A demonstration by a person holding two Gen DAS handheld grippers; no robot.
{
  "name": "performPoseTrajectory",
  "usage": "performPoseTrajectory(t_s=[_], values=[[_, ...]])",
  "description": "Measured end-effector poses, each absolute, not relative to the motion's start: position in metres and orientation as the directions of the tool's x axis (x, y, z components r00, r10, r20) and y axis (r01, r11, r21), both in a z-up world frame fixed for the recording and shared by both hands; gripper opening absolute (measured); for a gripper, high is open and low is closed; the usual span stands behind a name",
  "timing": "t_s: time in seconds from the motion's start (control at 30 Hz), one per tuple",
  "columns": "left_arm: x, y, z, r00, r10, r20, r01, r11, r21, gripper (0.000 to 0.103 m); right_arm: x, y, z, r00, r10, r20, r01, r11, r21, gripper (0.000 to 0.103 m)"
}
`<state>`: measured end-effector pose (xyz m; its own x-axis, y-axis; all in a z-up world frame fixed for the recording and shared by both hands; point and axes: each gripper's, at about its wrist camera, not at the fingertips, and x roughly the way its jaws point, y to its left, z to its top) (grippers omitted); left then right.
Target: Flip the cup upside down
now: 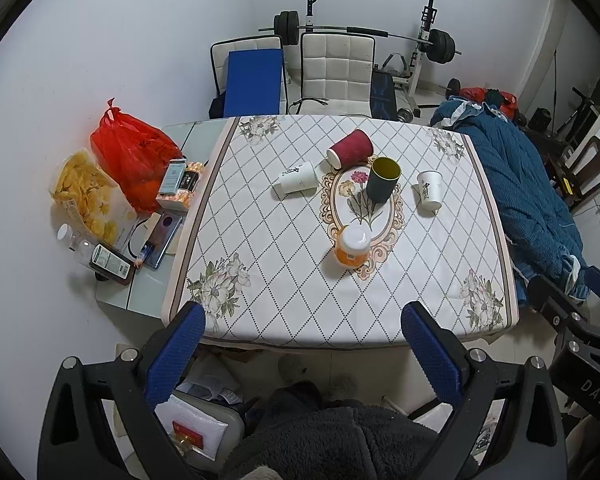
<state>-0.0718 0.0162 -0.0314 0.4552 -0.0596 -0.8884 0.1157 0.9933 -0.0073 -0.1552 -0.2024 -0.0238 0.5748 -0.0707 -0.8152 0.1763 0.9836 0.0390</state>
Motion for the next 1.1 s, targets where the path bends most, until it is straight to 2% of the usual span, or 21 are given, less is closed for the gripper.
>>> performPoseTrajectory(t_s=[1.1], values=[[-0.075,0.028,-0.026,0.471,-0.052,-0.881,0.101,0.995,-0.005,0.1,-0.155,-0.195,-0.014,0.574,-0.05,-0.817,0.153,0.987,0.048,0.1]])
